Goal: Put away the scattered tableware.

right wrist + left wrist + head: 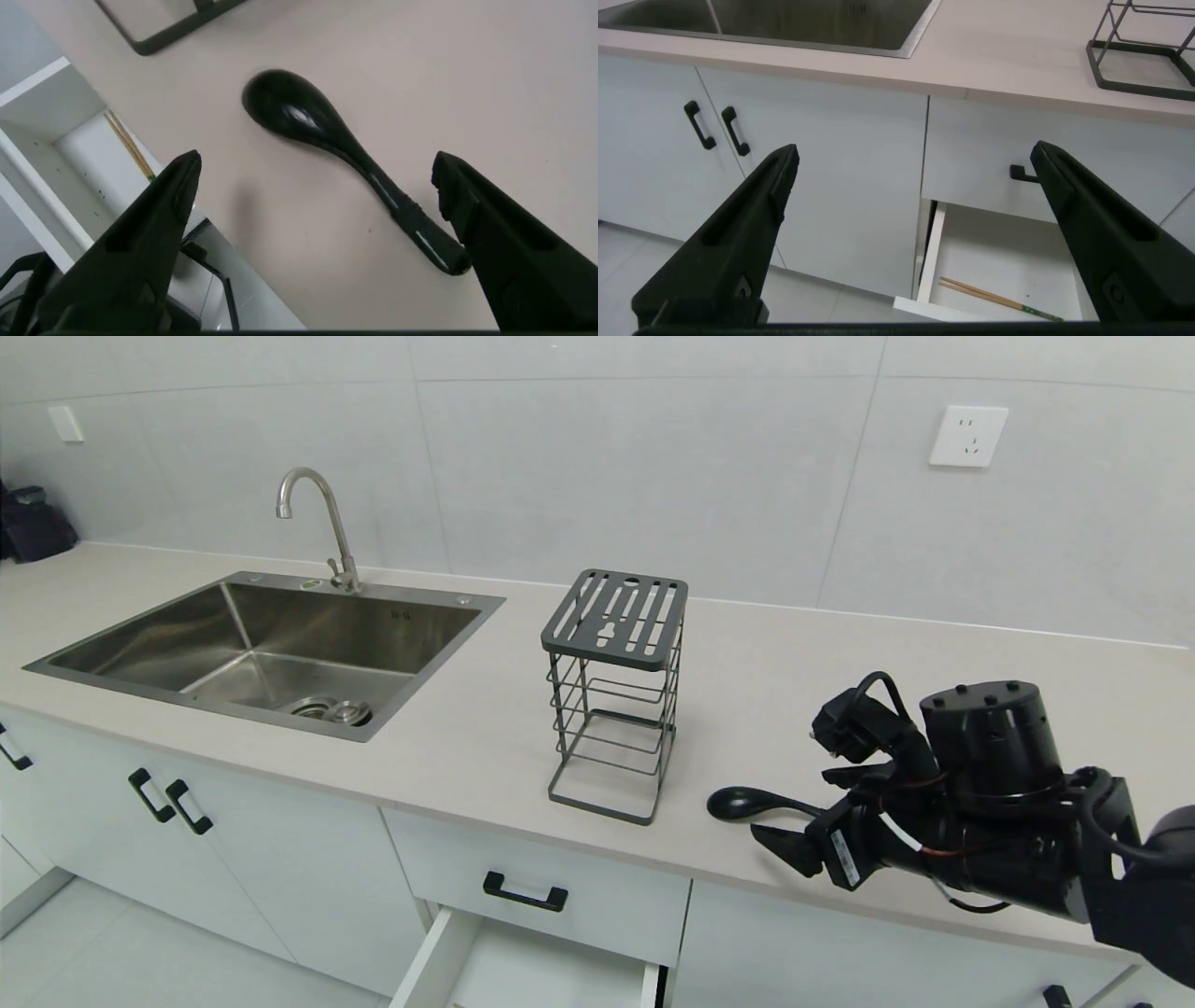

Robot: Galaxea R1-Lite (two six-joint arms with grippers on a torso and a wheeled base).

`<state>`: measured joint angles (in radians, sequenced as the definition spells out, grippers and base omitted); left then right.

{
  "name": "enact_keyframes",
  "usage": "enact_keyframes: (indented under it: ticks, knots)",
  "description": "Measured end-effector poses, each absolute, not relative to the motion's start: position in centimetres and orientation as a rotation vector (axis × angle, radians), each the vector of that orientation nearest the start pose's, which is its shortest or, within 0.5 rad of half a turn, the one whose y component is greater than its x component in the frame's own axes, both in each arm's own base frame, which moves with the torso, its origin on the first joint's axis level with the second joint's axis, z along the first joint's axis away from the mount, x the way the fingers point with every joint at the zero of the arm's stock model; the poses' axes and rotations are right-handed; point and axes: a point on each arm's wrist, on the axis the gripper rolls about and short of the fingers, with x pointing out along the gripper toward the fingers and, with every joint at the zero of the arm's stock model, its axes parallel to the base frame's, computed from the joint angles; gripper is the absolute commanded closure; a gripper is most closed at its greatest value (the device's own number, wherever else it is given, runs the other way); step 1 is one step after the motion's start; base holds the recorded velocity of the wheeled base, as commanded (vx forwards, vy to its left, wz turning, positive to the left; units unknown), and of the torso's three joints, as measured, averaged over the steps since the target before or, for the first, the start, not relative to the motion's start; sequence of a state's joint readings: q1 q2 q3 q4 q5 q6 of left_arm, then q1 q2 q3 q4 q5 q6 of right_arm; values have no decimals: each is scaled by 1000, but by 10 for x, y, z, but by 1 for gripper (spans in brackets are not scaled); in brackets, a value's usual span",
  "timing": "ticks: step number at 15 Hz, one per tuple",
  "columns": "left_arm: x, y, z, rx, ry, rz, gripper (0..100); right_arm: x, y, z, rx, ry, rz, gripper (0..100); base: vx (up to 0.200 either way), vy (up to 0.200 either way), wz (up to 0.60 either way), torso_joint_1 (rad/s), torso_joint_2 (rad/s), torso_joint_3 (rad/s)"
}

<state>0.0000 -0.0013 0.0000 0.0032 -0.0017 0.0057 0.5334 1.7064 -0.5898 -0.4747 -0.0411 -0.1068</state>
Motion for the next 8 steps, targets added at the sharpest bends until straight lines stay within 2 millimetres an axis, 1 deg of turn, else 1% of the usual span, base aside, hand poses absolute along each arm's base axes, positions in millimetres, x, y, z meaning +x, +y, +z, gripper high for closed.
enact_keyframes:
  ticks: [5,8]
  knots:
    - [-23,0,75,6,2,-2,0,232,131,108,-285,617,494,0,0,0,0,0,0,0]
    - [-23,0,75,6,2,-1,0,244,133,102,-284,631,479,0,0,0,0,0,0,0]
